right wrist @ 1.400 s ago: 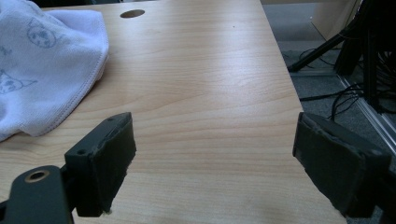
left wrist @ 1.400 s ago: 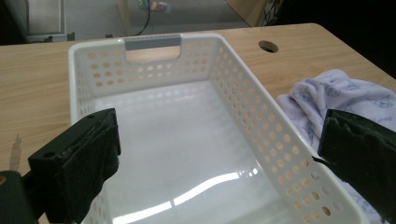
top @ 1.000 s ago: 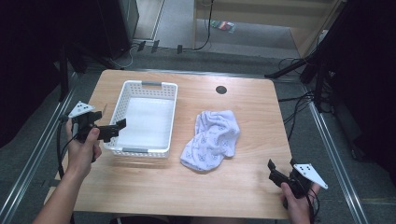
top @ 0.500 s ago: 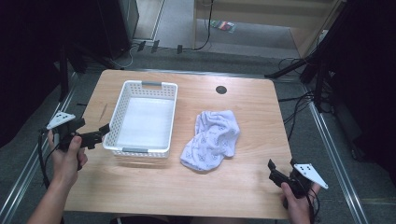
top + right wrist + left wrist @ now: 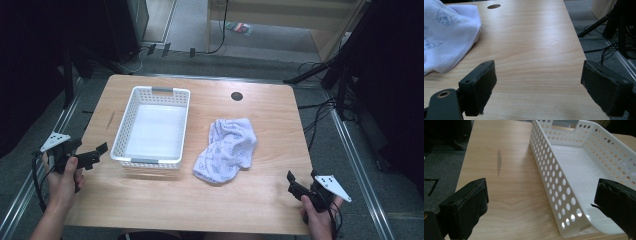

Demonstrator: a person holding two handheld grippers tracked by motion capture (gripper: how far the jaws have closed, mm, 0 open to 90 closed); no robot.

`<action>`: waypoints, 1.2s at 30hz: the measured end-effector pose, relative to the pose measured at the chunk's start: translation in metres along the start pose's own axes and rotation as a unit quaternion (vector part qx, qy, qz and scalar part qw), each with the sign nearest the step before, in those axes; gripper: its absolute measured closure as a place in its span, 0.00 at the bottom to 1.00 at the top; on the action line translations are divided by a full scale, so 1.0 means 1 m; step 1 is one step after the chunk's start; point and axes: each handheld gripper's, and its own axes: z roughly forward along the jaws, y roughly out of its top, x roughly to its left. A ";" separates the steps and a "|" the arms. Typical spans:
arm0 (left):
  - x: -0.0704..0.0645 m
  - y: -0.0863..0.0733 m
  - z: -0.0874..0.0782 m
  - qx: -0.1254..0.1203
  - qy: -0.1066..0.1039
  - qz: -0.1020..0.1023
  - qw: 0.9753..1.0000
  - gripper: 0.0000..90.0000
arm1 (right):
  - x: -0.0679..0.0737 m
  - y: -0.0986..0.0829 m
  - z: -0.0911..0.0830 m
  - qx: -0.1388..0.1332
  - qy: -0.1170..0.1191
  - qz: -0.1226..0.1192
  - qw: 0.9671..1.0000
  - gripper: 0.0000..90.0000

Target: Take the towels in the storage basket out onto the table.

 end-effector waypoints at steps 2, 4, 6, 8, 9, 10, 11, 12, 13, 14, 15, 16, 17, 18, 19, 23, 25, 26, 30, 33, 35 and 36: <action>0.006 -0.008 0.001 0.007 0.014 -0.001 1.000 0.00 | 0.000 0.000 0.000 0.000 0.000 0.000 1.000 0.15; 0.009 -0.011 0.002 0.010 0.018 -0.003 1.000 0.00 | 0.000 0.000 0.000 0.000 0.000 -0.001 1.000 0.15; 0.014 -0.017 0.003 0.015 0.026 -0.004 1.000 0.00 | 0.000 0.000 0.000 0.000 0.000 0.000 1.000 0.15; 0.020 -0.024 0.003 0.021 0.033 -0.006 0.999 0.00 | 0.000 0.000 0.000 0.001 0.000 0.000 1.000 0.15; 0.024 -0.032 0.002 0.024 0.035 -0.010 0.999 0.00 | 0.000 0.000 0.000 0.001 0.000 -0.001 1.000 0.15; 0.024 -0.032 0.002 0.024 0.035 -0.010 0.999 0.00 | 0.000 0.000 0.000 0.001 0.000 -0.001 1.000 0.15; 0.027 -0.038 0.003 0.030 0.040 -0.013 0.999 0.00 | 0.000 0.000 0.000 0.001 0.000 -0.001 1.000 0.15; 0.028 -0.040 0.003 0.034 0.047 -0.013 0.998 0.00 | 0.000 0.000 0.000 0.002 0.000 -0.001 1.000 0.15; 0.028 -0.040 0.003 0.034 0.047 -0.013 0.998 0.00 | 0.000 0.000 0.000 0.002 0.000 -0.001 1.000 0.15; 0.030 -0.042 0.003 0.035 0.054 -0.012 0.998 0.00 | 0.000 0.000 0.000 0.003 -0.001 -0.001 1.000 0.15; 0.031 -0.043 0.003 0.037 0.055 -0.012 0.998 0.00 | 0.000 0.000 0.000 0.003 -0.001 -0.001 1.000 0.15; 0.033 -0.044 0.002 0.038 0.054 -0.017 0.998 0.00 | 0.000 0.000 0.000 0.003 -0.001 -0.001 1.000 0.15; 0.033 -0.045 0.001 0.032 0.052 -0.018 0.998 0.00 | 0.000 0.000 0.001 0.003 -0.001 0.000 1.000 0.15; 0.033 -0.045 0.001 0.032 0.052 -0.018 0.998 0.00 | 0.000 0.000 0.001 0.003 -0.001 0.000 1.000 0.15; 0.032 -0.046 0.001 0.031 0.051 -0.015 0.998 0.00 | 0.000 0.000 0.001 0.004 -0.002 0.000 1.000 0.15; 0.023 -0.050 0.000 0.027 0.054 0.019 0.998 0.00 | 0.000 0.000 0.001 0.004 -0.002 0.000 1.000 0.15; 0.019 -0.052 0.001 0.024 0.061 0.032 0.997 0.00 | 0.000 0.000 0.001 0.003 -0.002 0.000 1.000 0.15; 0.018 -0.053 0.002 0.024 0.066 0.036 0.997 0.00 | 0.000 0.000 0.001 0.003 -0.001 0.000 1.000 0.15; 0.013 -0.054 0.007 0.035 0.077 0.049 0.995 0.00 | 0.000 0.000 0.001 0.004 0.000 0.000 1.000 0.15; 0.013 -0.054 0.006 0.033 0.076 0.050 0.995 0.00 | 0.000 0.000 0.001 0.004 0.000 0.000 1.000 0.15; 0.014 -0.055 0.006 0.031 0.075 0.045 0.996 0.00 | 0.000 0.000 0.001 0.003 -0.001 0.000 1.000 0.15; 0.014 -0.055 0.006 0.029 0.076 0.044 0.996 0.00 | 0.000 0.000 0.000 0.003 -0.001 -0.001 1.000 0.15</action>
